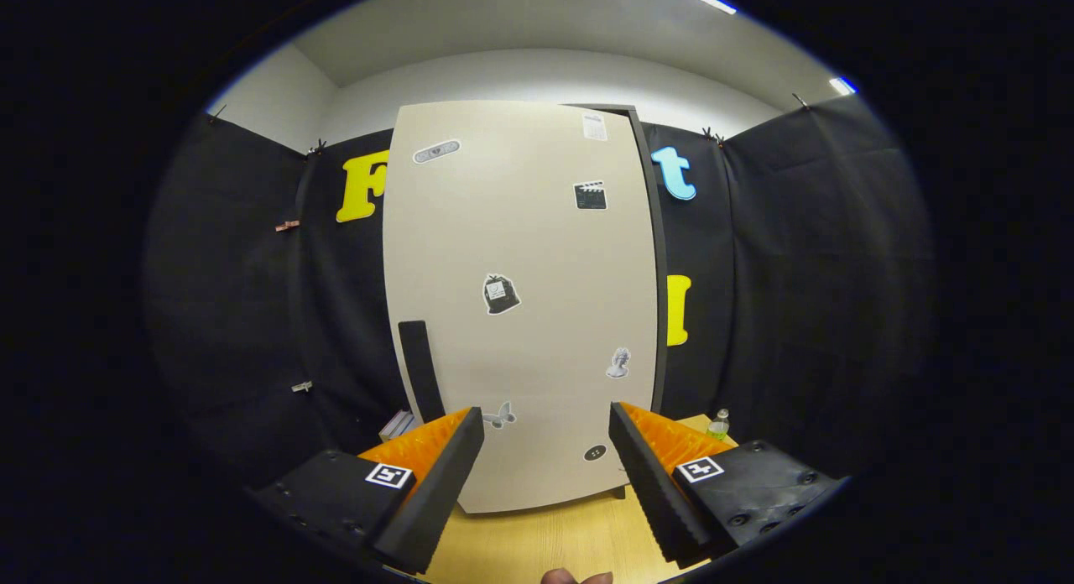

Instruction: Open the shoe cabinet door, grab the shoes and put them into the shoe cabinet, then close the shoe cabinet door.

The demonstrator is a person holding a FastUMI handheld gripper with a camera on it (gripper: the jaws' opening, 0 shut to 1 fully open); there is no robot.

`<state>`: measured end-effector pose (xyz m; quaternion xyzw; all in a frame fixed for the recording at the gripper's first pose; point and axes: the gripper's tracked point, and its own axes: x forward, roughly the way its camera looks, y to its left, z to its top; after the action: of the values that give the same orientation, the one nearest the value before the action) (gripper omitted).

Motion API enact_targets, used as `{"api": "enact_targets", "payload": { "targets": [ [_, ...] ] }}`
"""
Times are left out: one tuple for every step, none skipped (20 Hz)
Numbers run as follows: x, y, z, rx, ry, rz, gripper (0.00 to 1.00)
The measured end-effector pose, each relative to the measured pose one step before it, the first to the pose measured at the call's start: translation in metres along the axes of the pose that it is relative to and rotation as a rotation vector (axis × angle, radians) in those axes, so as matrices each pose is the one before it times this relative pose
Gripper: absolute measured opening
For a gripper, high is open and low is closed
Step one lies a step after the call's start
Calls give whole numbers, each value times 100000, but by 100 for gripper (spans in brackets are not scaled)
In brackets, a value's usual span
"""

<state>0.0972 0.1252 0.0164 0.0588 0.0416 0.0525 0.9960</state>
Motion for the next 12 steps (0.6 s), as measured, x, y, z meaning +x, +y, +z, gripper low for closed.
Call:
{"api": "enact_targets", "payload": {
  "targets": [
    [-35,13,-1,-57,100,61,98],
    [-90,81,-149,-37,89,22,98],
    [8,77,-1,38,69,152,98],
    [19,39,-25,146,86,27,98],
    [2,-24,-26,25,35,87,98],
    [30,-32,-50,-63,110,-88,98],
    [7,-9,-2,-201,109,17,98],
    [-15,-24,-9,-122,-74,-96,98],
    [-38,-30,25,28,-11,-23,98],
    [-12,-22,77,137,-180,-2,98],
    [35,-117,32,218,53,-140,98],
    [-11,-115,-67,285,130,-135,98]
  ]
}}
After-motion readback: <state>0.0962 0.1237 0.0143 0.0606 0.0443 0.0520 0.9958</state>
